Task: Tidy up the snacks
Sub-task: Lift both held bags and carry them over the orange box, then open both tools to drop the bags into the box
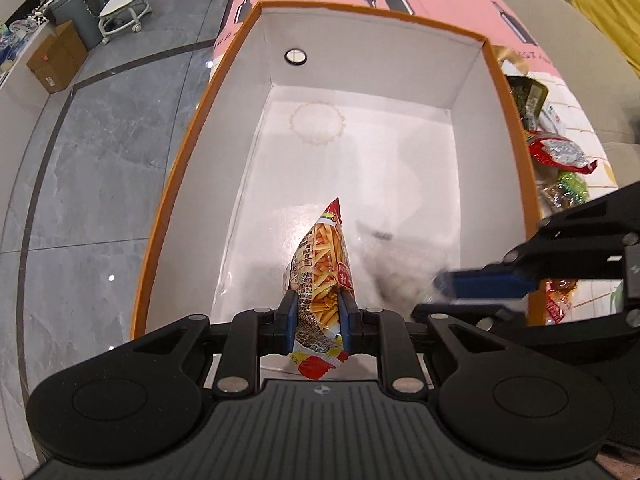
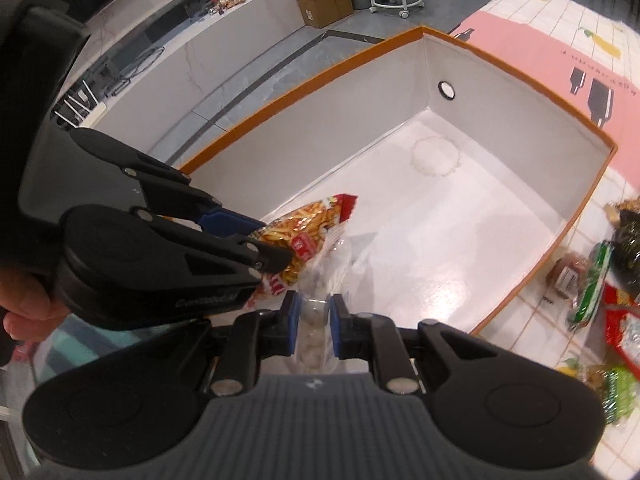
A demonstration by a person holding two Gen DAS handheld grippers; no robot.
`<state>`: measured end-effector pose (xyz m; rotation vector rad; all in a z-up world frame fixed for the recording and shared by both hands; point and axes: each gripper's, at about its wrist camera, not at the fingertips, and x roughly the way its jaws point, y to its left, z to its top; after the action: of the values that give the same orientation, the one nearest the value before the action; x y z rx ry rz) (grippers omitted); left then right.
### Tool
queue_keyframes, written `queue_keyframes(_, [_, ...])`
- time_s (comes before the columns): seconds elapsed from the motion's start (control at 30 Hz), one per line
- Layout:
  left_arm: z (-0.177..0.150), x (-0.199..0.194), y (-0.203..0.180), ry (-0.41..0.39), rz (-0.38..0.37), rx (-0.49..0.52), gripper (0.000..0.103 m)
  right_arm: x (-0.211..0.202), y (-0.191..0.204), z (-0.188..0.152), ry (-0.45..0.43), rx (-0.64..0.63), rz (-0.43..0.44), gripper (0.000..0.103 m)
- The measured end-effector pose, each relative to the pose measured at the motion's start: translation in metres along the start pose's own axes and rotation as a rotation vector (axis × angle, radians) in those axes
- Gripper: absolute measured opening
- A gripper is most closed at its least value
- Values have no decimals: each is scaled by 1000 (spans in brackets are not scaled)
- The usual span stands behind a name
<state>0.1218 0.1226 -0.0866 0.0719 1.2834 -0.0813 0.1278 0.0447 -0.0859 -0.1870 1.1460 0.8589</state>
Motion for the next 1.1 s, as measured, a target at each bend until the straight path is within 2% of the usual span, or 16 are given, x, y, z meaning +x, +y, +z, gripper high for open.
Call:
queue_keyframes(0.07, [-1,2,0,13,4,-5,24,0,1,0,0,-23,-39,19])
queue_keyframes(0.13, [-1,1,1,6,4,-14,26,1,2,1,-2,-51,-86,19])
queue_keyframes(0.23, [-3,-2,2,-4,8,-33,41,2,1,0,-13,-76,-118,23])
queue_keyframes(0.27, [-3,-4,2,-11,12,-38,46,0,1,0,-18,-83,-128,30])
queue_keyframes(0.3, [-3,-6,2,-18,21,-43,51,-1,1,0,-27,-90,-139,33])
queue_keyframes(0.37, [-3,-12,1,-38,27,-47,58,-6,3,-2,-49,-114,-173,50])
queue_keyframes(0.43, [-3,-18,-1,-60,28,-50,62,-13,6,-2,-71,-143,-210,56])
queue_keyframes(0.53, [-4,-29,-6,-100,43,-51,64,-25,9,-5,-109,-174,-255,61])
queue_keyframes(0.8, [-10,-72,-30,-311,37,-70,69,-79,-1,-24,-263,-152,-358,63])
queue_keyframes(0.97, [-11,-96,-57,-456,12,-67,72,-116,-22,-45,-355,-35,-396,70])
queue_keyframes(1.1, [-14,-107,-85,-549,-14,-45,75,-137,-41,-64,-407,76,-420,70])
